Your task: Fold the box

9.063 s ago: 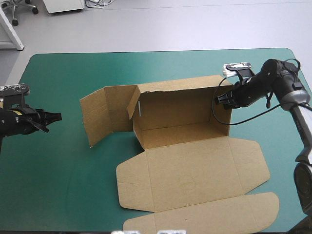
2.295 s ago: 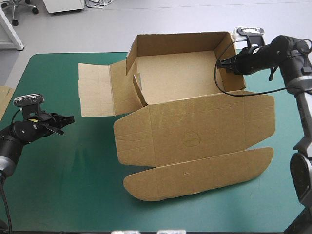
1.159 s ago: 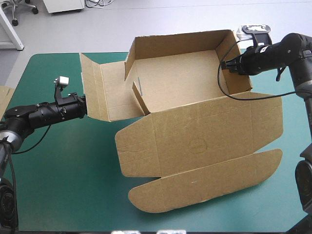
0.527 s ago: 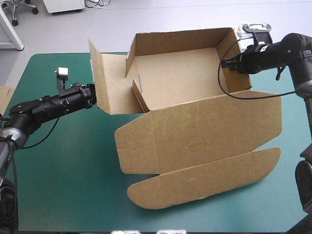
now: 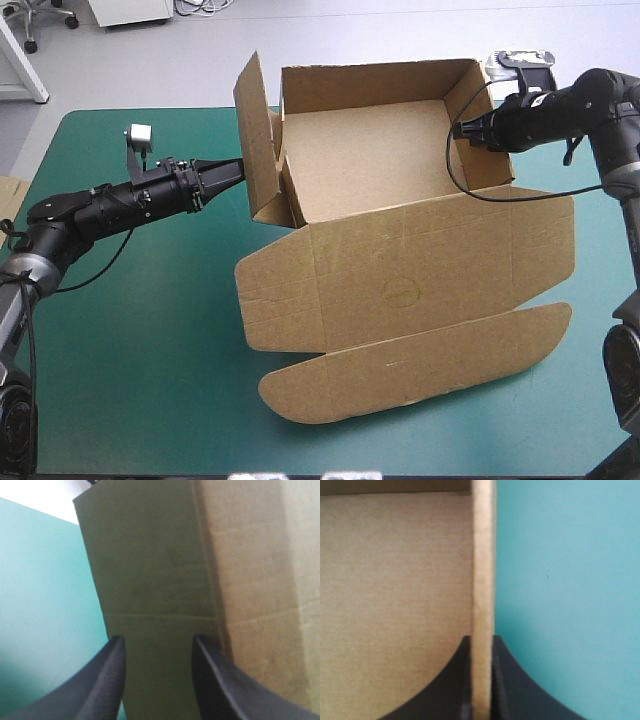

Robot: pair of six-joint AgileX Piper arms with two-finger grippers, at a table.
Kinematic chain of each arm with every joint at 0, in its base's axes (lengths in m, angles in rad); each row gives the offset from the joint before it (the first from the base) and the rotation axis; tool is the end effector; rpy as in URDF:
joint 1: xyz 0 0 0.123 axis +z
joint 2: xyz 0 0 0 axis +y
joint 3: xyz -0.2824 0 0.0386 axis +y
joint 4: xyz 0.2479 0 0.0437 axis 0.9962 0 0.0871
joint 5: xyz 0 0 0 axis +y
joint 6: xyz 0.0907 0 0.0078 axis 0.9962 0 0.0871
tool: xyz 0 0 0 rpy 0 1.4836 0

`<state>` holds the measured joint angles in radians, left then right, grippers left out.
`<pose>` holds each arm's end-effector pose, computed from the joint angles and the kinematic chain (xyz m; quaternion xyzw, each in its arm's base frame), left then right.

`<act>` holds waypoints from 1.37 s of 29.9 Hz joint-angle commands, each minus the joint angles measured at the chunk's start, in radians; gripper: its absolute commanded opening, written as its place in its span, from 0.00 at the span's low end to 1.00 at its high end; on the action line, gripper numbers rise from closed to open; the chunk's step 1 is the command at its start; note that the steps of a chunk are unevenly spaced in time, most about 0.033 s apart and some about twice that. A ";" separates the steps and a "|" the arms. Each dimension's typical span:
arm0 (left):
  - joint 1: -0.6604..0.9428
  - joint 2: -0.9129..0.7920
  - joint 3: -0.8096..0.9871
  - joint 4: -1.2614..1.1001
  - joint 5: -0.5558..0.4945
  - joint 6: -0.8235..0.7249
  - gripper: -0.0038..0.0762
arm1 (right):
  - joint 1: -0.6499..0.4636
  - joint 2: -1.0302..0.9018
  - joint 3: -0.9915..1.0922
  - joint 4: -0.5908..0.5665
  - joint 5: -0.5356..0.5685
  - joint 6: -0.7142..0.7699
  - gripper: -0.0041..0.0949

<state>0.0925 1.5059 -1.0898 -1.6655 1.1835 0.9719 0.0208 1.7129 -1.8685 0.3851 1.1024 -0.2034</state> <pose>0.3061 -0.0559 0.3436 0.0517 0.7190 -0.5871 0.3685 0.3735 0.0383 0.4154 -0.0815 0.9167 0.1582 0.3576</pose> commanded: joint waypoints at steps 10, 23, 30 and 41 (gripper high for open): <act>-0.070 -0.032 -0.064 -0.164 0.112 -0.057 0.52 | -0.007 -0.047 -0.030 0.042 -0.057 0.011 0.04; -0.149 0.018 -0.173 -0.146 0.060 -0.089 0.52 | -0.007 -0.047 -0.030 0.042 -0.051 0.009 0.04; -0.177 0.036 -0.183 -0.089 0.038 -0.089 0.59 | -0.007 -0.047 -0.030 0.015 -0.030 0.019 0.04; -0.265 0.041 -0.382 0.321 -0.133 -0.232 0.65 | -0.007 -0.047 -0.030 -0.003 -0.004 0.024 0.04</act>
<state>-0.1306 1.5834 -1.3856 -1.4320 1.0886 0.8064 0.0200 1.7129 -1.8685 0.3405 1.1330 -0.1843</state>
